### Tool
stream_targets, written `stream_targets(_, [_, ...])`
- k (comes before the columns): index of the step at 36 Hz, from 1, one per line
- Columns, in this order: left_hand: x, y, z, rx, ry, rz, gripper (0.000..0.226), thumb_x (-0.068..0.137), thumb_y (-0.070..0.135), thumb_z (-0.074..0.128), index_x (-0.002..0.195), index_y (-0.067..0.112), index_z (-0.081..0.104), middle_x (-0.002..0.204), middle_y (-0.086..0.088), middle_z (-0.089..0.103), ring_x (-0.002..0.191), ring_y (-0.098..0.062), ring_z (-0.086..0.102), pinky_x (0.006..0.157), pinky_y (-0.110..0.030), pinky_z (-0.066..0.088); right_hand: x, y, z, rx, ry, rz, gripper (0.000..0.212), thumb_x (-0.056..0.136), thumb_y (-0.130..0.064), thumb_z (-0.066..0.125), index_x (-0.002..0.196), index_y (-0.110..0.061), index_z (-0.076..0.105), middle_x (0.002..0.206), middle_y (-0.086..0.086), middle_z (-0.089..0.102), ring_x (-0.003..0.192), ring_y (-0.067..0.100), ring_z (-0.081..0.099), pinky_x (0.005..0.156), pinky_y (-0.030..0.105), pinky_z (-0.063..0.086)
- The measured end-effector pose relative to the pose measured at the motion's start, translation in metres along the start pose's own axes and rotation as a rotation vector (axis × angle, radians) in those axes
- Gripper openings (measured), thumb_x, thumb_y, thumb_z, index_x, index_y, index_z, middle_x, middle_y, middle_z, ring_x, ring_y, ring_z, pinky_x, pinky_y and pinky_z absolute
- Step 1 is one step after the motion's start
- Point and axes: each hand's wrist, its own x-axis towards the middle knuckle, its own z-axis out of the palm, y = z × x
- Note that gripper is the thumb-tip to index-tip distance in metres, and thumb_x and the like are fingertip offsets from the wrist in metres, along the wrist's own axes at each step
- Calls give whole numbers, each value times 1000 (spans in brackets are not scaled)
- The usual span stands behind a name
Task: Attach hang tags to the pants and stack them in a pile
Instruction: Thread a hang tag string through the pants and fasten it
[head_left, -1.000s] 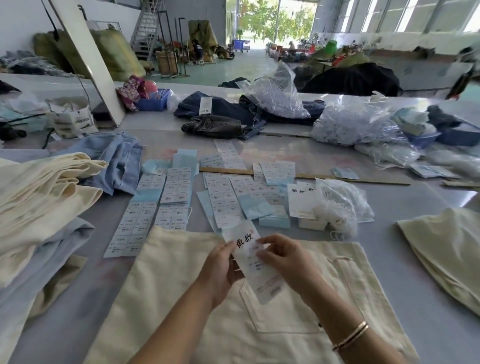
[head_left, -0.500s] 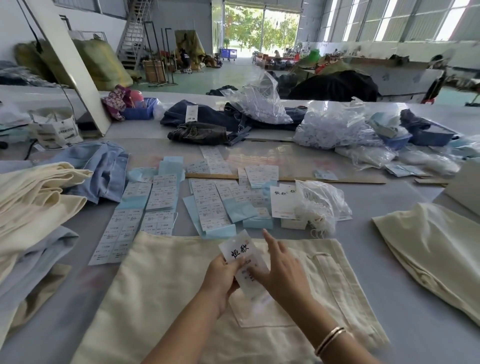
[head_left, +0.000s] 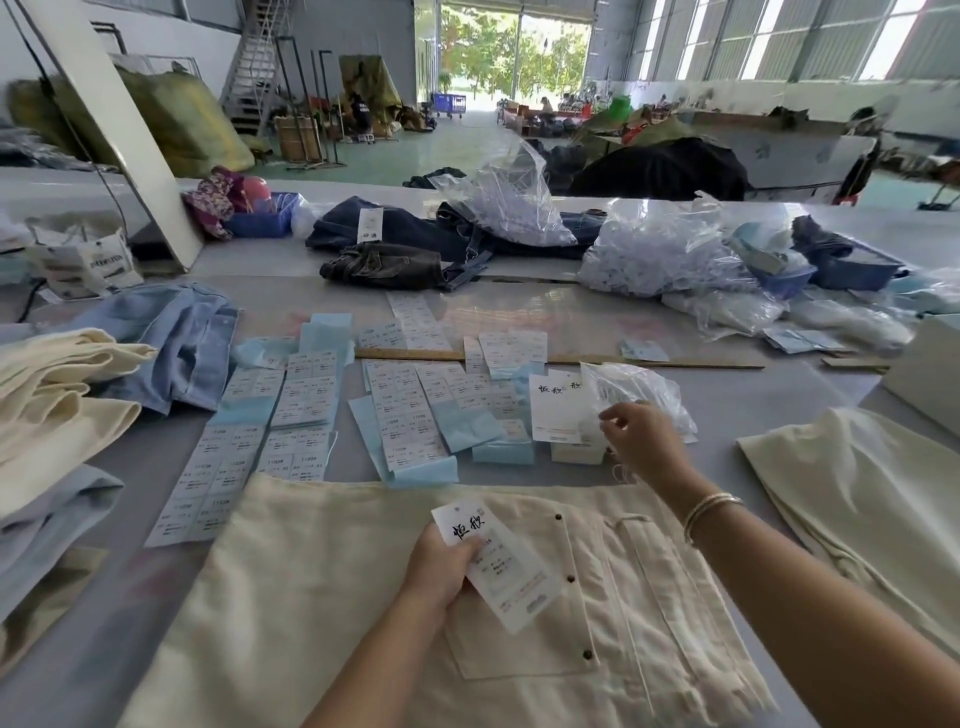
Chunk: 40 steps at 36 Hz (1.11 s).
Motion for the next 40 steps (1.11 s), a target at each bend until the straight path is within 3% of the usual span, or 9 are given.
stream_targets(3, [5, -2, -1, 40, -5, -18, 17, 91, -3, 57, 105, 6, 61, 98, -13, 71, 88, -27, 69, 71, -36, 56, 19, 4, 11, -248, 56, -91, 22, 88, -24, 63, 107, -17, 71, 108, 7, 63, 96, 27, 59, 79, 33, 45])
stream_targets(8, [6, -4, 0, 89, 8, -11, 14, 91, 2, 59, 102, 10, 63, 96, -10, 72, 87, -24, 70, 71, -34, 58, 26, 6, 30, -656, 55, -163, 22, 90, -23, 51, 97, -16, 71, 103, 4, 66, 97, 26, 59, 83, 34, 44])
stream_targets(13, [7, -2, -1, 99, 2, -19, 13, 91, 2, 59, 101, 11, 63, 98, -10, 72, 89, -25, 70, 76, -37, 58, 36, 15, 24, -599, 30, -102, 24, 94, -17, 43, 100, -8, 64, 104, 11, 67, 97, 29, 61, 82, 35, 43])
stream_targets(20, [9, -2, 0, 89, 9, -38, 12, 91, 1, 60, 100, 8, 63, 99, -12, 72, 90, -27, 69, 84, -44, 57, 40, 19, 14, -154, -28, 41, 27, 99, -22, 41, 98, -3, 61, 102, 19, 64, 92, 35, 58, 80, 40, 44])
stream_targets(26, [9, -2, 0, 96, 9, -49, 15, 91, 2, 59, 105, 8, 61, 101, -11, 71, 91, -26, 69, 83, -42, 57, 54, 12, 1, 481, 59, 206, 26, 96, -18, 47, 72, -14, 59, 65, 0, 53, 60, 19, 47, 48, 22, 40])
stream_targets(33, [9, -1, 0, 58, 14, -72, 14, 91, 1, 59, 101, 10, 61, 97, -10, 71, 88, -25, 69, 78, -39, 58, 71, 21, -10, 514, -34, 236, 19, 99, -16, 44, 84, -9, 55, 66, 6, 56, 56, 17, 44, 53, 28, 37])
stream_targets(35, [8, 0, 0, 60, 10, -68, 13, 91, 0, 58, 99, 11, 61, 96, -9, 72, 87, -25, 70, 73, -35, 58, 72, 22, -15, 563, -55, 244, 7, 97, -12, 50, 100, -9, 56, 68, 5, 54, 56, 14, 46, 50, 22, 40])
stream_targets(37, [7, 1, 1, 69, 12, -63, 14, 91, 1, 58, 100, 11, 61, 96, -9, 71, 87, -25, 70, 72, -35, 58, 69, 20, -22, 641, -85, 196, 18, 93, -5, 55, 110, -12, 55, 65, 5, 55, 51, 8, 49, 48, 14, 41])
stream_targets(40, [6, 2, 1, 84, 13, -62, 15, 91, 1, 57, 99, 13, 62, 98, -9, 71, 88, -26, 70, 74, -37, 59, 63, 14, -35, 766, -101, 113, 23, 90, -3, 56, 107, -18, 60, 57, -3, 61, 54, 2, 55, 58, 11, 41])
